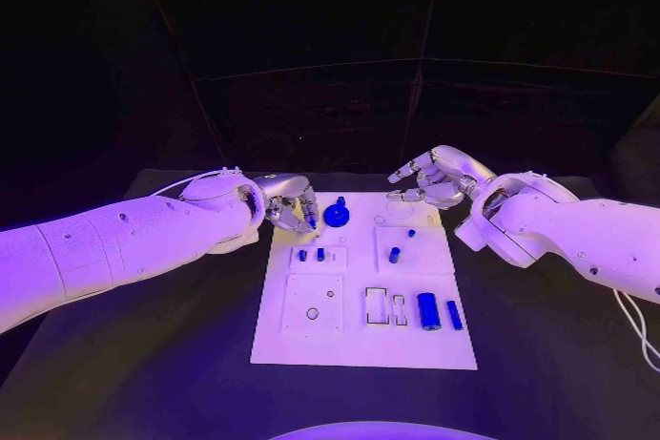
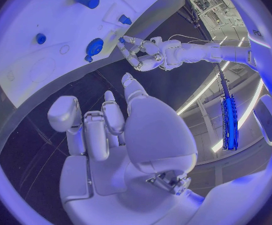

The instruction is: Assemble the parts on the task board

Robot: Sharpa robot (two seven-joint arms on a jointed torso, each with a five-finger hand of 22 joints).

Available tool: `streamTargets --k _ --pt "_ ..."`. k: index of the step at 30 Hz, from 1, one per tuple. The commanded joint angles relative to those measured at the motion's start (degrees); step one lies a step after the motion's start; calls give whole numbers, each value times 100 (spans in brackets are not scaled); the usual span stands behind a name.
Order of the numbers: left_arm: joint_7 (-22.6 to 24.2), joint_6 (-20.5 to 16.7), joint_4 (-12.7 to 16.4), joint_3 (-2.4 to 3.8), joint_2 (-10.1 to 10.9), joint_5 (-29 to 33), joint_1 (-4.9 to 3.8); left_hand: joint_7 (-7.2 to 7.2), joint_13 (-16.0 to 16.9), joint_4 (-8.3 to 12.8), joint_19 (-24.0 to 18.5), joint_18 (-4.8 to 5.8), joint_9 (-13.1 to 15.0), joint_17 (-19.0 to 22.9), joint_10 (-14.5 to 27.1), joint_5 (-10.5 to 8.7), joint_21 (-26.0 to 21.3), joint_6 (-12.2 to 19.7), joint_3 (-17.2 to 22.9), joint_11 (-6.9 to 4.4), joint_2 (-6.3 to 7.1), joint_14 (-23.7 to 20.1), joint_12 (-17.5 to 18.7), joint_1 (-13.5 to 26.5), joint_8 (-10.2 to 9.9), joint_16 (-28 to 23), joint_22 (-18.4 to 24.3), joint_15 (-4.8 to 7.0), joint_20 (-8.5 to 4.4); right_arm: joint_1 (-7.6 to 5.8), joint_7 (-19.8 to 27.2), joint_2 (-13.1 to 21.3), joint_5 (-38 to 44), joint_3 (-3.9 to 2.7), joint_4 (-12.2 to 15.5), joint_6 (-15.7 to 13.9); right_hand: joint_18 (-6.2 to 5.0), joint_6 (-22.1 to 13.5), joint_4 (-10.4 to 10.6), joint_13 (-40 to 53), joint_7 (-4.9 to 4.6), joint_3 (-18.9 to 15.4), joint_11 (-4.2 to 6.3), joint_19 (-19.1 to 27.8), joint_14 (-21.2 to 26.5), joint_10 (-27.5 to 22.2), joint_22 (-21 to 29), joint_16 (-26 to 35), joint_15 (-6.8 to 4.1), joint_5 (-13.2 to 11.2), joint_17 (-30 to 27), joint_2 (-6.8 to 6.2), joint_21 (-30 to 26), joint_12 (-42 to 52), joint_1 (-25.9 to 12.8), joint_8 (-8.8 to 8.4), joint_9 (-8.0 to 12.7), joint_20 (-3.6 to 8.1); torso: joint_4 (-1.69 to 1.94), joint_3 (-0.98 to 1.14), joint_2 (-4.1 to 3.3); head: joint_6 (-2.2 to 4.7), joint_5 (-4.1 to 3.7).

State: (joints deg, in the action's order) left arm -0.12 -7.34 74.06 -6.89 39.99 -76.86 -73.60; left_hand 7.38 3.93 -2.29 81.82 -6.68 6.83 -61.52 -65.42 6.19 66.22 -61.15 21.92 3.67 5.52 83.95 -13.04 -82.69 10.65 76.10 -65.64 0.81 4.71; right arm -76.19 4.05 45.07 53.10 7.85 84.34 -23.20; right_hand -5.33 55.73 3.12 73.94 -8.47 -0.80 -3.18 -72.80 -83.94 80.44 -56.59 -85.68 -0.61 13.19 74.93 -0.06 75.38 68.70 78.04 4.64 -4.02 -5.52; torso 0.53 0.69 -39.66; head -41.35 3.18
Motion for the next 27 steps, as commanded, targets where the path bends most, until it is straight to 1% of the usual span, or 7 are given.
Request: streamTargets --k 1,6,9,15,21,27 --pt "-34 167 -40 -1 -32 52 13 0 4 -4 23 90 -8 8 -37 -20 10 -38 40 8 42 116 21 39 -34 11 0 31 -4 -11 41 -2 -12 -3 3 -25 -90 36 -18 -7 2 -29 -13 35 -414 -35 -2 23 -26 23 636 57 -30 2 18 -31 5 11 -7 1 -4 -1 14" --pt "-37 197 -97 -4 -68 47 40 0 4 -3 22 89 -8 9 -38 -21 8 -39 43 8 44 116 23 42 -34 11 2 31 -4 -11 40 -2 -12 -3 4 -24 -90 36 -18 -7 2 -29 -13 35 -414 -35 -2 23 -26 23 636 57 -30 2 18 -31 5 11 1 -2 -7 -11 7" --pt "-35 216 -120 -6 -88 46 48 0 4 -3 22 89 -8 9 -38 -21 8 -39 43 8 44 116 23 42 -34 11 2 31 -4 -11 40 -4 -12 -3 4 -24 -90 36 -18 -7 2 -29 -13 35 -414 -35 -2 23 -26 23 636 57 -30 2 18 -31 5 11 2 1 -4 -17 9" --pt "-44 254 -145 -7 -129 -3 56 0 5 4 19 88 -10 20 -44 -24 2 -41 51 7 51 114 28 43 -37 7 7 31 -5 -11 39 -7 -12 -3 4 -24 -90 36 -18 -7 2 -29 -13 35 -414 -35 -2 23 -26 23 636 57 -30 2 18 -31 5 11 -8 2 -1 -27 14" --pt "-63 273 -221 -12 -189 -95 60 0 5 13 17 87 -11 21 -49 -34 0 -43 60 7 62 113 35 48 -41 9 8 32 -5 -11 38 -15 -12 -3 2 -24 -90 36 -18 -7 2 -29 -13 35 -414 -35 -2 23 -26 23 636 57 -30 2 18 -31 5 11 -2 1 -2 -33 13" --pt "-83 310 -278 -30 -233 -118 67 0 5 13 17 87 -11 21 -49 -34 0 -43 60 7 62 113 35 48 -41 9 8 32 -5 -11 37 -22 -12 -3 0 -22 -90 36 -18 -7 2 -29 -13 35 -414 -35 -2 23 -26 23 636 57 -30 2 18 -31 5 11 0 2 -4 -40 13"
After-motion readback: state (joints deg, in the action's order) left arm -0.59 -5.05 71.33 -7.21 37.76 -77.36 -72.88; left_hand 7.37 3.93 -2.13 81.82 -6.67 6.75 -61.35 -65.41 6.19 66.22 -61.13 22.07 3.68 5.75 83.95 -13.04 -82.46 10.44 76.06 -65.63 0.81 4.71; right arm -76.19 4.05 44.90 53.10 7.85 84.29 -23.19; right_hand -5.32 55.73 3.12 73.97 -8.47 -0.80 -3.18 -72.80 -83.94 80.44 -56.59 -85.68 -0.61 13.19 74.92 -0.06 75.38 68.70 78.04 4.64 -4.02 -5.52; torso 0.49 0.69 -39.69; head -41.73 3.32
